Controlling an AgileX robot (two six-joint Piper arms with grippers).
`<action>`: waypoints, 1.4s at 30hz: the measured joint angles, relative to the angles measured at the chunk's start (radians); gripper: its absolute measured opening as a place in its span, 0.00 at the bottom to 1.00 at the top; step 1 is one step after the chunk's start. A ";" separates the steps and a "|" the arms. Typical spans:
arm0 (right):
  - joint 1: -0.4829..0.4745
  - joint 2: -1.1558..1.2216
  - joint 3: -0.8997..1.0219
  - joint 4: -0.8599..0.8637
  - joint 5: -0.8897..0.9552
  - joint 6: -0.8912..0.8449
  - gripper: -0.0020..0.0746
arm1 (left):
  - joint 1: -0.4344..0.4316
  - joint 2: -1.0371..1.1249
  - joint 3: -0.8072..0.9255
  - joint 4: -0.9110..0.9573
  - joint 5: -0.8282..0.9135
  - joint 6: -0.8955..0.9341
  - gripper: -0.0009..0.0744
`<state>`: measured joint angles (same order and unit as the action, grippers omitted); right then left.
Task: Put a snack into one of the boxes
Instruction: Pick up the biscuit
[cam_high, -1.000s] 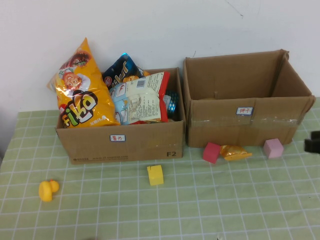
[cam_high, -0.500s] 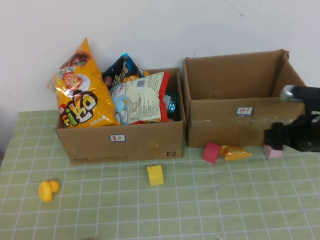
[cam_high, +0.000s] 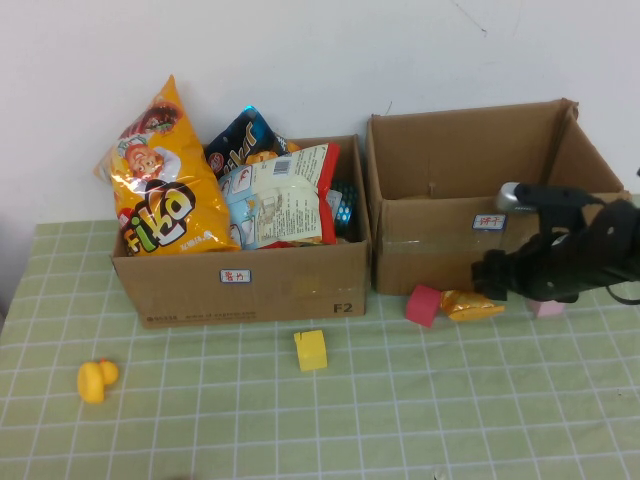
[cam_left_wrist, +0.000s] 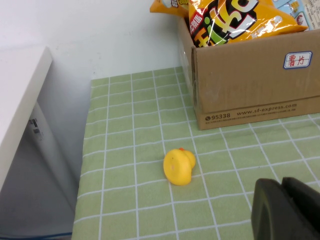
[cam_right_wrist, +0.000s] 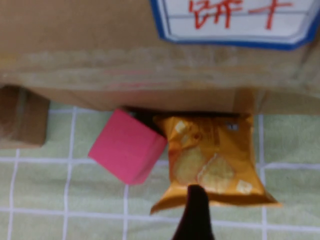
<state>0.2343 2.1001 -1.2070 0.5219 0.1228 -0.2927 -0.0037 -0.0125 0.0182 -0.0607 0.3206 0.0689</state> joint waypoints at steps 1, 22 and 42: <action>0.000 0.013 -0.011 0.006 -0.002 0.000 0.74 | 0.000 0.000 0.000 0.000 0.000 0.000 0.01; 0.013 0.125 -0.056 0.055 0.000 -0.004 0.74 | 0.000 0.000 0.000 0.000 0.000 0.000 0.01; 0.043 0.181 -0.060 0.057 -0.076 0.003 0.62 | 0.000 0.000 0.000 0.000 0.000 0.000 0.01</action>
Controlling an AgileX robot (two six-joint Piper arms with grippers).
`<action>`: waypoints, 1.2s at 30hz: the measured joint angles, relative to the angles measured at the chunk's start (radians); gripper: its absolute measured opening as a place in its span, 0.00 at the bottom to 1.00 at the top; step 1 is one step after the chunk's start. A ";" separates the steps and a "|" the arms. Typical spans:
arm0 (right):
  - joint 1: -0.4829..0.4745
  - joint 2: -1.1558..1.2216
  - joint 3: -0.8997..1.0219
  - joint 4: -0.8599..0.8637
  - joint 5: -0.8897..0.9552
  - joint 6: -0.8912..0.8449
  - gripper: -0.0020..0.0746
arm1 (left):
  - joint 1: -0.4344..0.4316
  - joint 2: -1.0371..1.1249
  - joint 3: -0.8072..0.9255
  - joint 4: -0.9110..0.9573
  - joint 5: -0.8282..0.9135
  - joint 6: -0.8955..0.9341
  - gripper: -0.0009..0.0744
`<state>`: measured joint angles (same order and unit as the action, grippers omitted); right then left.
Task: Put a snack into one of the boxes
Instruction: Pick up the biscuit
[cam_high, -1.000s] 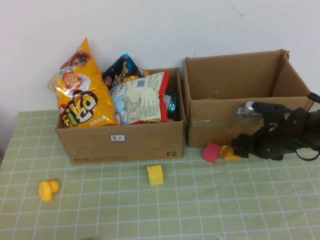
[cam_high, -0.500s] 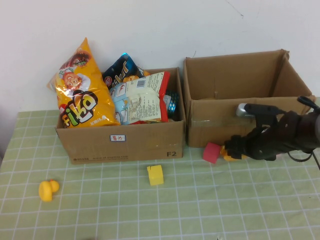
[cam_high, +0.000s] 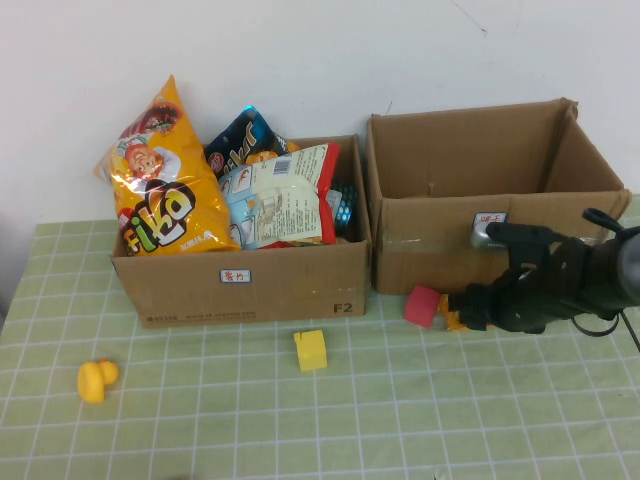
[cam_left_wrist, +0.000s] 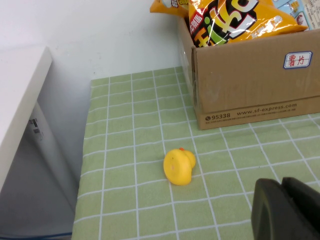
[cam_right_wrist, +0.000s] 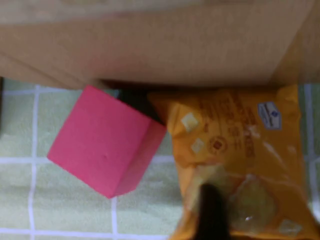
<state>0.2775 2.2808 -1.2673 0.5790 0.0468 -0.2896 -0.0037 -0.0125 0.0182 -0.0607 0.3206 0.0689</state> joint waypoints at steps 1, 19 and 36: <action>0.000 0.000 0.000 0.000 0.002 0.000 0.56 | 0.000 0.000 0.000 0.000 0.000 0.000 0.01; 0.002 -0.186 -0.005 0.000 0.282 -0.110 0.03 | 0.000 0.000 0.000 0.000 0.000 0.000 0.01; 0.002 -0.316 -0.005 -0.009 0.498 -0.200 0.28 | 0.000 0.000 0.000 0.000 0.000 0.000 0.01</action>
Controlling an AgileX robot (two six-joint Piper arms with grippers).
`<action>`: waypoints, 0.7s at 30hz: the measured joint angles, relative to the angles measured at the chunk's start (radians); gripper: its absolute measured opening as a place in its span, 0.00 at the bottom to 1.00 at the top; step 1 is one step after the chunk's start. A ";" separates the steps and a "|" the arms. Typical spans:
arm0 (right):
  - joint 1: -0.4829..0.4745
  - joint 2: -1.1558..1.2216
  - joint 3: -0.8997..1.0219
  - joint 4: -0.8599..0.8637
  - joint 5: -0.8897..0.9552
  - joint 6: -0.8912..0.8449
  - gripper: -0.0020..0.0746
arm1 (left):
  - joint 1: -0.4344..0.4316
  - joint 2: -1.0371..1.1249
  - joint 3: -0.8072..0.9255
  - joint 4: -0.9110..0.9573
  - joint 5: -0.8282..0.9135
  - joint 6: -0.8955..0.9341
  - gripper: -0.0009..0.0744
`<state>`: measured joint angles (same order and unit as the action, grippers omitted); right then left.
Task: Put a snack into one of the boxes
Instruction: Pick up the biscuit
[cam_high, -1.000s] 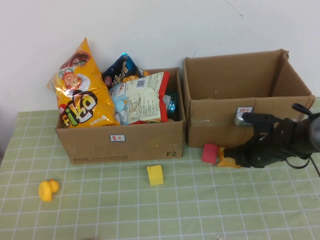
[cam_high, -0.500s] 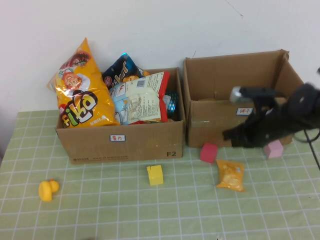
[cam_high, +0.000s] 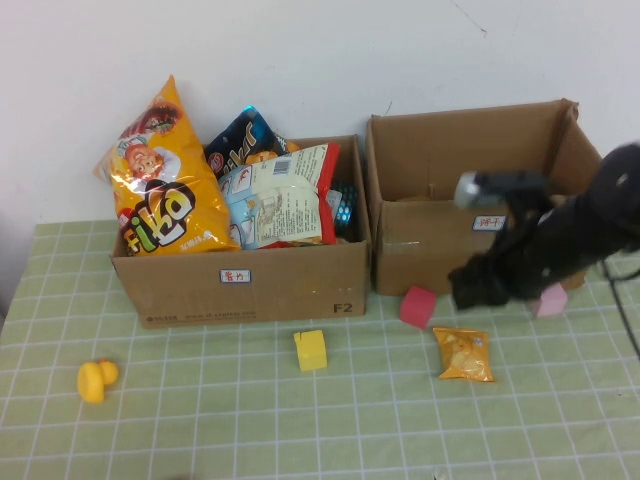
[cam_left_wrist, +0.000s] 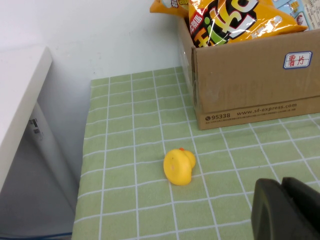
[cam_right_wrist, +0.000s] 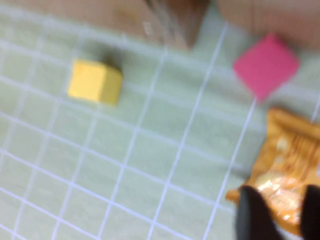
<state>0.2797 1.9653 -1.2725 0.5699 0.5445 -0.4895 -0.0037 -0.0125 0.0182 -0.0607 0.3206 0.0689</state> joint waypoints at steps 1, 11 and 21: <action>0.000 0.028 0.000 0.008 0.002 0.000 0.37 | 0.000 0.000 0.000 0.000 0.000 0.000 0.01; 0.000 0.238 0.000 0.043 -0.071 0.013 0.79 | 0.000 0.000 0.000 0.000 0.000 0.000 0.01; 0.000 0.316 -0.003 0.111 -0.184 0.017 0.80 | 0.000 0.000 0.000 0.000 0.000 0.000 0.01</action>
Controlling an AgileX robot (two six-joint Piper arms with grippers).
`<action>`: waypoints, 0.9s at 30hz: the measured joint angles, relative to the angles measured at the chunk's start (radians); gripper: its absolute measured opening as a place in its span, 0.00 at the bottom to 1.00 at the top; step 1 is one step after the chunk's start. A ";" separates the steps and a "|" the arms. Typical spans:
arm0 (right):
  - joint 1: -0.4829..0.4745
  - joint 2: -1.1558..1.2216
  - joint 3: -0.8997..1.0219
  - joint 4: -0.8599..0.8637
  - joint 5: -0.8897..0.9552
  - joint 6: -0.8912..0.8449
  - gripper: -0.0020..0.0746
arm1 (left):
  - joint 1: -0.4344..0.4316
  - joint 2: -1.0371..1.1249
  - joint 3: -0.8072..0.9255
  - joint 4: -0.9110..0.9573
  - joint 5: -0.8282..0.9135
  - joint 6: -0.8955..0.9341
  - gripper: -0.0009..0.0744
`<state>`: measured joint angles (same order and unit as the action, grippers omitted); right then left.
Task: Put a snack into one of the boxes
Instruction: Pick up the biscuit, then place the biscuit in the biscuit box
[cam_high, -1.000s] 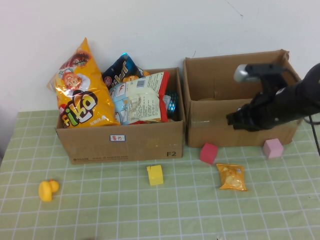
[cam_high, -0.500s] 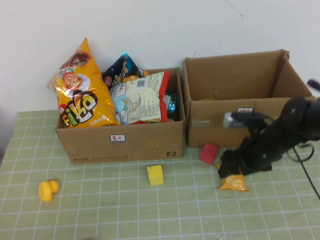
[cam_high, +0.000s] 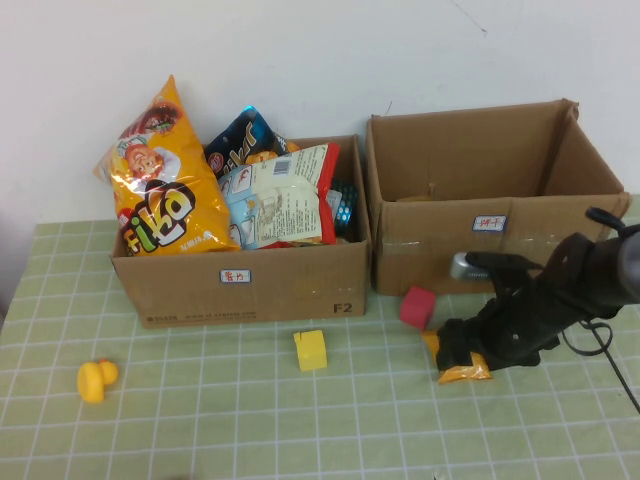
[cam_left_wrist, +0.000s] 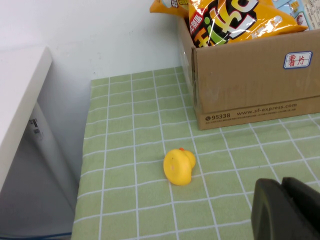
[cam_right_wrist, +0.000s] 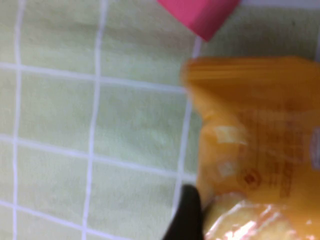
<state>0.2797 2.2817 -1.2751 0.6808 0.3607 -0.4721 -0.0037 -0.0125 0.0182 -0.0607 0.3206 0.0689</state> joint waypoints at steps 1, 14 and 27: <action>0.000 0.001 -0.002 0.007 -0.002 0.000 0.79 | 0.000 0.000 0.000 0.000 0.000 0.000 0.01; 0.000 -0.188 -0.002 -0.013 0.099 -0.055 0.44 | 0.000 -0.002 0.000 0.000 0.000 0.000 0.01; 0.000 -0.539 -0.002 -0.024 -0.343 -0.238 0.44 | 0.000 -0.002 0.000 0.000 0.001 0.000 0.01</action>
<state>0.2797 1.7424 -1.2770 0.6566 0.0180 -0.7097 -0.0037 -0.0146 0.0182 -0.0607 0.3220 0.0689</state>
